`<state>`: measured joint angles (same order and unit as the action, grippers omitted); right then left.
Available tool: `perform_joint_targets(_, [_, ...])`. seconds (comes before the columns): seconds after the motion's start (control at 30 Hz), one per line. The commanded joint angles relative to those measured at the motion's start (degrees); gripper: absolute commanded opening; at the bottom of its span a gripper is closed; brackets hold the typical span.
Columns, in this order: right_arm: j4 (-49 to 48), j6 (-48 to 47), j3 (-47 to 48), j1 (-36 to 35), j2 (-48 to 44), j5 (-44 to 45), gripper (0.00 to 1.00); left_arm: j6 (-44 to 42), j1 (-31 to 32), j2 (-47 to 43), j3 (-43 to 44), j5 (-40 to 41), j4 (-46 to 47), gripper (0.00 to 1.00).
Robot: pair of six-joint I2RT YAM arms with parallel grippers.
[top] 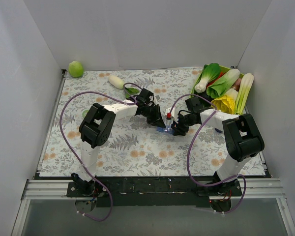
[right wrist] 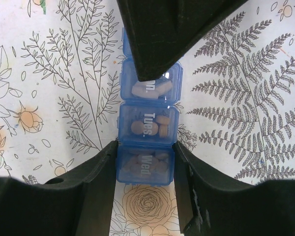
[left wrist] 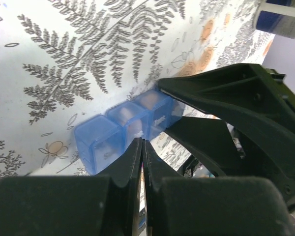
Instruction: Sort the pills into containers
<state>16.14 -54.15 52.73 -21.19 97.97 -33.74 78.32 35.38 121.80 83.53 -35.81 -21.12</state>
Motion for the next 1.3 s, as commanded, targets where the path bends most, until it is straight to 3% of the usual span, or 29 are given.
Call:
perform_joint_targets(0.0, [0.82, -0.08, -0.7, -0.26, 2.31, 4.12, 0.31, 3.32, -0.31, -7.18, 0.14, -0.04, 5.12, 0.0])
perform_joint_targets(0.13, [0.65, -0.08, -0.7, -0.26, 2.31, 4.12, 0.31, 6.49, -0.83, -9.03, -0.21, -2.68, 9.34, 0.0])
perform_joint_targets(0.4, [0.38, 0.18, -0.96, -0.17, 2.4, 4.29, 0.31, 6.49, -0.84, -6.75, -2.75, -3.48, 7.33, 0.0])
perform_joint_targets(0.57, [0.12, 0.71, -0.87, -0.17, 2.66, 4.29, 0.31, 0.96, 1.45, -0.61, -2.4, 3.89, -3.21, 0.0])
perform_joint_targets(0.77, [-0.06, 1.33, -0.7, -0.25, 2.75, 4.56, 0.31, 1.04, 3.03, 2.04, -3.28, 8.65, -4.36, 0.0])
perform_joint_targets(0.97, [0.21, 1.42, -0.88, -0.25, 2.49, 4.29, 0.33, 1.83, 2.42, -2.96, -0.65, 8.31, -3.31, 0.0])
perform_joint_targets(1.07, [0.38, 1.33, -0.87, -0.17, 1.52, 3.59, 0.43, 2.71, 1.54, -8.05, -0.2, 8.74, -2.61, 0.0])
perform_joint_targets(1.17, [0.73, 1.15, -0.87, -0.26, -0.4, 2.8, 0.6, 2.8, 0.4, -14.64, -2.75, 11.02, -1.73, 0.03])
perform_joint_targets(1.2, [1.08, 1.07, -0.87, -0.17, -0.94, 2.45, 0.75, 2.54, -0.13, -16.4, -3.62, 11.64, -1.64, 0.06])
perform_joint_targets(1.23, [1.26, 1.06, -0.79, -0.08, -1.55, 2.45, 0.84, 2.1, -0.31, -20.42, -5.98, 13.38, -1.55, 0.08])
perform_joint_targets(1.27, [1.26, 1.15, -0.53, 0.18, -2.78, 2.36, 0.89, 2.01, -0.48, -22.37, -7.22, 14.79, -1.46, 0.17])
